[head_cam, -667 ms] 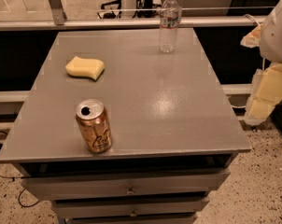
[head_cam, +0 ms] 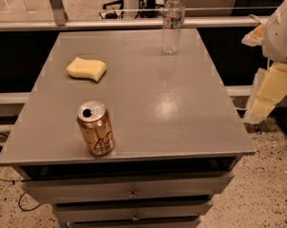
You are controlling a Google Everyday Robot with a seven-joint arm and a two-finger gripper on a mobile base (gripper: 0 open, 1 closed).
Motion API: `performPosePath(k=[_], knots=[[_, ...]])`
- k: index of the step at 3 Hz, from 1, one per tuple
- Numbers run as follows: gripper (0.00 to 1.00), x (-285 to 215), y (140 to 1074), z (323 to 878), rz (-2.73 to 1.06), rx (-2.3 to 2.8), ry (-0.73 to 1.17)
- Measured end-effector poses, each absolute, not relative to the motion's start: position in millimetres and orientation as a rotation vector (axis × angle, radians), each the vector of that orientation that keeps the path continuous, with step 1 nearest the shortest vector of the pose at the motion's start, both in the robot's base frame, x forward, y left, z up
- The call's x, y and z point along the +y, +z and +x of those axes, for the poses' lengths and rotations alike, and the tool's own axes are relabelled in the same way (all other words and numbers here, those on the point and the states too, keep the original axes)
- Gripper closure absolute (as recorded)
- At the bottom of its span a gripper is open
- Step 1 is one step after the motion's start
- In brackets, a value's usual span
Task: Move water bottle near orange can
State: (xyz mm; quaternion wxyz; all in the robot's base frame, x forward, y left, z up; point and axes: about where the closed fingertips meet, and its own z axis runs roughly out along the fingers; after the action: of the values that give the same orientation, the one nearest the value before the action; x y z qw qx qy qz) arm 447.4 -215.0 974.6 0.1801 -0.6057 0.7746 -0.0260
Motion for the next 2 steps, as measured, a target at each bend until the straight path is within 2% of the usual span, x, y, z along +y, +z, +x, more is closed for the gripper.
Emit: performPosePath(k=[1, 2], knots=[[0.00, -211, 973, 484, -1.648, 2.105, -0.019], [0.00, -202, 968, 560, -1.520, 1.973, 0.088]])
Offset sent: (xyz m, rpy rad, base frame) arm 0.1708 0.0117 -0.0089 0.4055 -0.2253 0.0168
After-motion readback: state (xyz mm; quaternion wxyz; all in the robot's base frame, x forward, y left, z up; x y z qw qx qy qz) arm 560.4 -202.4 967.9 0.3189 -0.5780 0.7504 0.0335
